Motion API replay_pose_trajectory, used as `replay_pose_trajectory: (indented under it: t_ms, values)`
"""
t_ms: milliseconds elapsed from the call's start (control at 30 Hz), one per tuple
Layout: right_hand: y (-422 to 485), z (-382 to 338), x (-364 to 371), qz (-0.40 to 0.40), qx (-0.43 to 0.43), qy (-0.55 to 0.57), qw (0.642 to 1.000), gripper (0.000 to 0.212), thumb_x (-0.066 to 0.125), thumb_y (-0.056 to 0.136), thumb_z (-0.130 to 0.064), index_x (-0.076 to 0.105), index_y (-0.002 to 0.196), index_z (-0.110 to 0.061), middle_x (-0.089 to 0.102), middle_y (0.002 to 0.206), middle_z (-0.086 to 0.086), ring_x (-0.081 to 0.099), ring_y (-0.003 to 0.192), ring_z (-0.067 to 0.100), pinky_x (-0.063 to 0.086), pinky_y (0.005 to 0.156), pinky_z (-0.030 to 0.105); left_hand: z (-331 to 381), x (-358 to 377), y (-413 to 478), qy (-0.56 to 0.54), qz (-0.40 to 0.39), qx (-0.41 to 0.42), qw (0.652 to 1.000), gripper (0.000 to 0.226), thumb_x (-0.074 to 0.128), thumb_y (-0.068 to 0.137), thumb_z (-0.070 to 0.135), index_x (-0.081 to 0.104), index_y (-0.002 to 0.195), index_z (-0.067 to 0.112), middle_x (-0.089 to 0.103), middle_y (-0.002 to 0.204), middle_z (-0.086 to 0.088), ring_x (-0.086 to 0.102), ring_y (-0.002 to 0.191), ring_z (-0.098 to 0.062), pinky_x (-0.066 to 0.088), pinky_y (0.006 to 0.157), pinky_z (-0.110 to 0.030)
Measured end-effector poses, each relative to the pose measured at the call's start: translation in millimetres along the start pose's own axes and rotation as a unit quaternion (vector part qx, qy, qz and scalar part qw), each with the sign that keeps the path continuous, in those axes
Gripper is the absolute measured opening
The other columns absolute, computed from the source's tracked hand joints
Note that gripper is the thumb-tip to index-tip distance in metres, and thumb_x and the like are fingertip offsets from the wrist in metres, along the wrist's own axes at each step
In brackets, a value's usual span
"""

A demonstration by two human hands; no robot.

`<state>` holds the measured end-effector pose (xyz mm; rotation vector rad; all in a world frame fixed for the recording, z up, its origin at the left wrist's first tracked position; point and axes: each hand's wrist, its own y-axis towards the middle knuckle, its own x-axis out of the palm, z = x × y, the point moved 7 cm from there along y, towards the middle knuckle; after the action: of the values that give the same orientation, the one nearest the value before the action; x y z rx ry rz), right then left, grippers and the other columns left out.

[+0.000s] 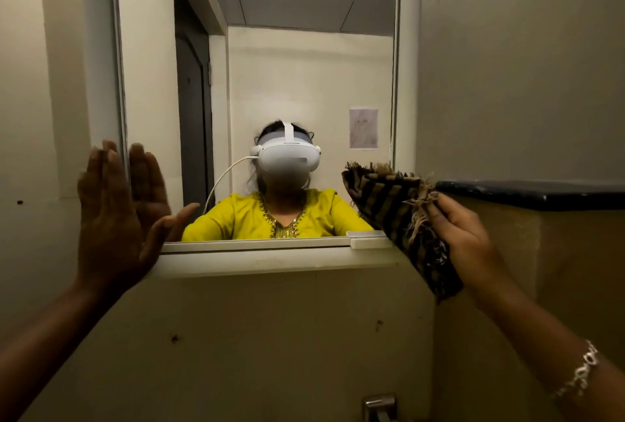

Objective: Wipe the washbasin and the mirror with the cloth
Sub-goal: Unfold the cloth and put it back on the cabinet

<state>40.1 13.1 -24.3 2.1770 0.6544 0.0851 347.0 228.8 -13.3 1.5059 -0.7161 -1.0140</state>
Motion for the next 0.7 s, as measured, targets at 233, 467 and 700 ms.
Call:
replay_pose_trajectory:
  t_ms: [233, 467, 700]
  values:
    - [-9, -26, 31, -0.08, 0.153, 0.221, 0.96, 0.024, 0.037, 0.092, -0.021, 0.06, 0.092, -0.024, 0.074, 0.074, -0.011, 0.069, 0.068, 0.003, 0.055, 0.056, 0.016, 113, -26, 20, -0.303, -0.015, 0.049, 0.952, 0.07, 0.042, 0.088, 0.055, 0.034, 0.134, 0.003, 0.042, 0.134, -0.016, 0.042, 0.125, -0.02, 0.042, 0.098, -0.03]
    - [-25, -35, 68, -0.166, 0.218, 0.249, 0.929, 0.028, 0.049, 0.068, -0.026, 0.066, 0.088, -0.017, 0.074, 0.074, -0.001, 0.07, 0.066, 0.011, 0.056, 0.056, 0.022, 160, -37, 21, -0.596, -0.167, -0.062, 0.783, 0.041, 0.074, 0.07, 0.037, 0.065, 0.099, 0.01, 0.07, 0.096, -0.005, 0.067, 0.091, -0.009, 0.052, 0.073, -0.016]
    - [-28, -29, 79, -0.163, 0.241, 0.292, 0.911, 0.029, 0.051, 0.068, -0.023, 0.07, 0.089, -0.015, 0.074, 0.084, 0.005, 0.071, 0.073, 0.015, 0.057, 0.059, 0.024, 147, -40, 10, -0.635, -0.202, -0.148, 0.731, 0.053, 0.069, 0.05, 0.031, 0.062, 0.093, 0.001, 0.072, 0.094, -0.011, 0.069, 0.089, -0.017, 0.057, 0.074, -0.026]
